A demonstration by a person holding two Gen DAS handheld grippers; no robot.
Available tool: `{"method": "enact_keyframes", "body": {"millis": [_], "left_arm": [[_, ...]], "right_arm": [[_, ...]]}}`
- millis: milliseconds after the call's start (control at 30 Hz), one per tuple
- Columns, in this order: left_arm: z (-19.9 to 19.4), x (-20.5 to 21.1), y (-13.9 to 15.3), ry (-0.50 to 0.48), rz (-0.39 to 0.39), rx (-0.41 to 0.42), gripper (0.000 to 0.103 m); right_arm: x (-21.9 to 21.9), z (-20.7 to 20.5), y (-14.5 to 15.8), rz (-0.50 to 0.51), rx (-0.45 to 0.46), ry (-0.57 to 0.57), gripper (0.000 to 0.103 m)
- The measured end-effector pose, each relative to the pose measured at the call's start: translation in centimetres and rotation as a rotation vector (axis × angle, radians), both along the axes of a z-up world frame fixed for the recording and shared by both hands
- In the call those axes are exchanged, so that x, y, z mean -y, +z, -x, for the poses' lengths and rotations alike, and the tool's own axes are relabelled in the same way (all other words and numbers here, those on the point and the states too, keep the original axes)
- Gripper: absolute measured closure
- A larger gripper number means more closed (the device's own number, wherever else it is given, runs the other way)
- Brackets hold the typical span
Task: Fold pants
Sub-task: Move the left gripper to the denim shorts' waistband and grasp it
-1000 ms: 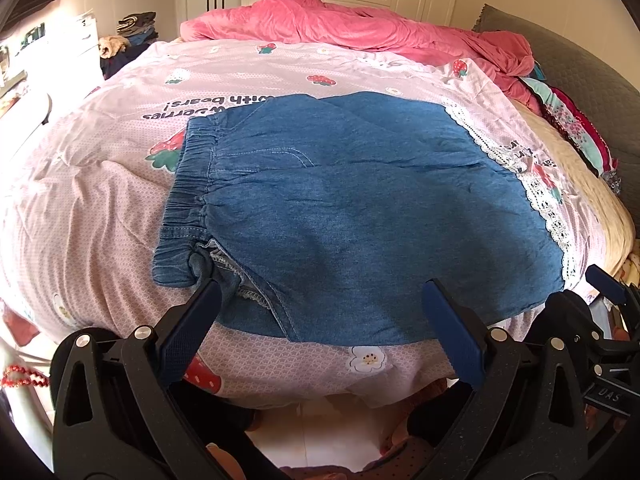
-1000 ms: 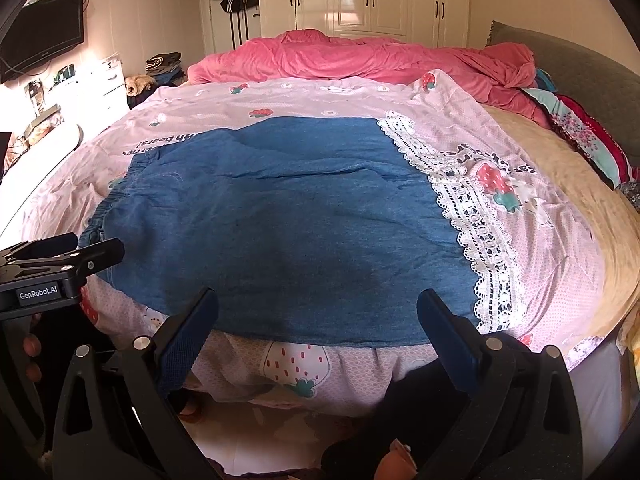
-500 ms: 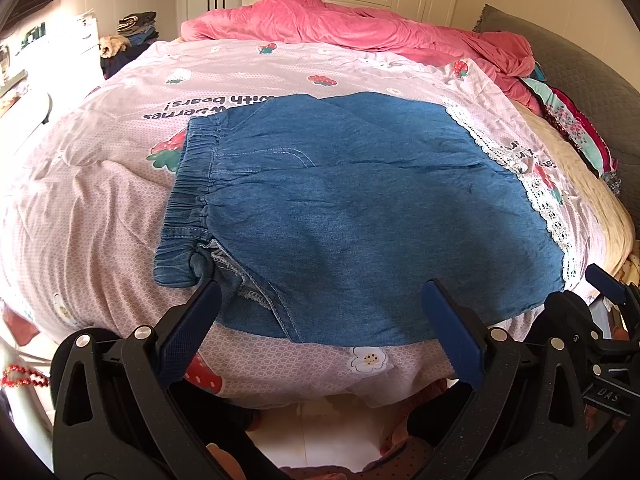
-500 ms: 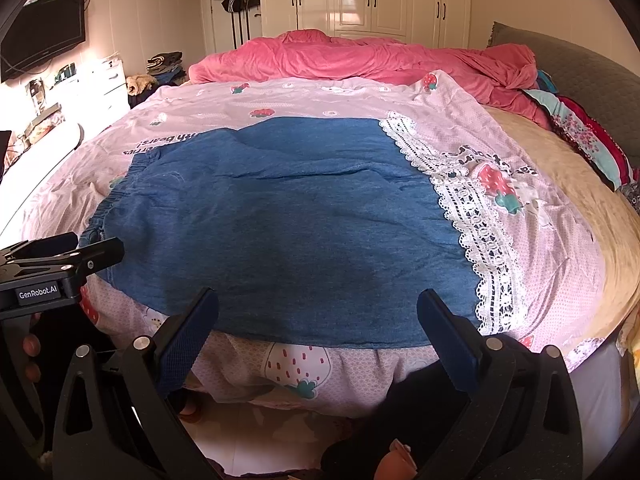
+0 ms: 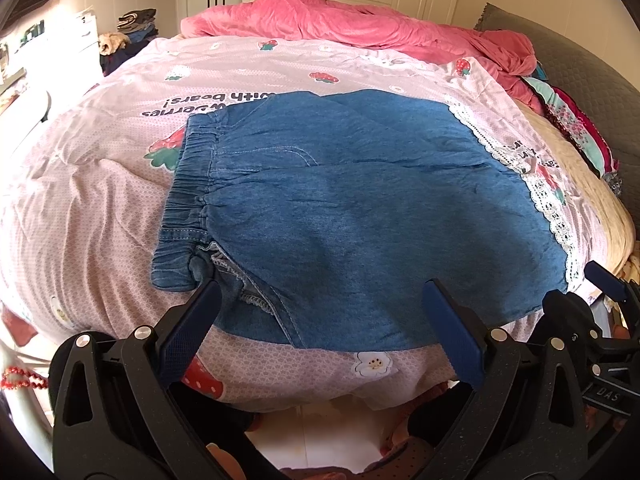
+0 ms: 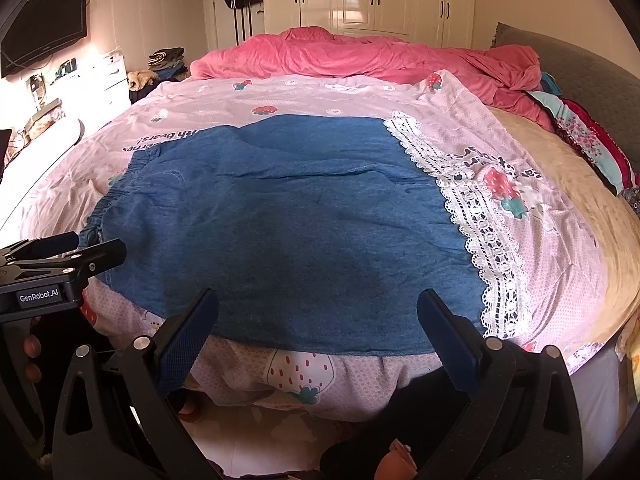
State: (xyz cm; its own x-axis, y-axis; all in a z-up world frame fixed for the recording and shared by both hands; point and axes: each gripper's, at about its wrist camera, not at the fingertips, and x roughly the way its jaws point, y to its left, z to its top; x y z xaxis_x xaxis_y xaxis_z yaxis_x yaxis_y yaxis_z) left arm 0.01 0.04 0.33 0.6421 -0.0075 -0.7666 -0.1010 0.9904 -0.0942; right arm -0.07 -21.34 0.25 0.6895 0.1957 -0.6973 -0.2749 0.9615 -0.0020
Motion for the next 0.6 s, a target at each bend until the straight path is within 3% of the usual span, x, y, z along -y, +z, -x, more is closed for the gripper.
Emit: {"method": "enact_keyframes", "body": {"millis": [367, 600], "left_arm": [[-1.9, -2.5, -0.3, 0.027, 0.033, -0.006, 0.009], [-4.0, -5.6, -0.3, 0.077, 0.044, -0.009, 0.009]], "right_arm": [[-1.5, -2.8, 0.2, 0.036, -0.007, 0.049, 0.004], [-3.2, -6.8, 0.9, 0.05, -0.012, 0.103, 0.004]]}}
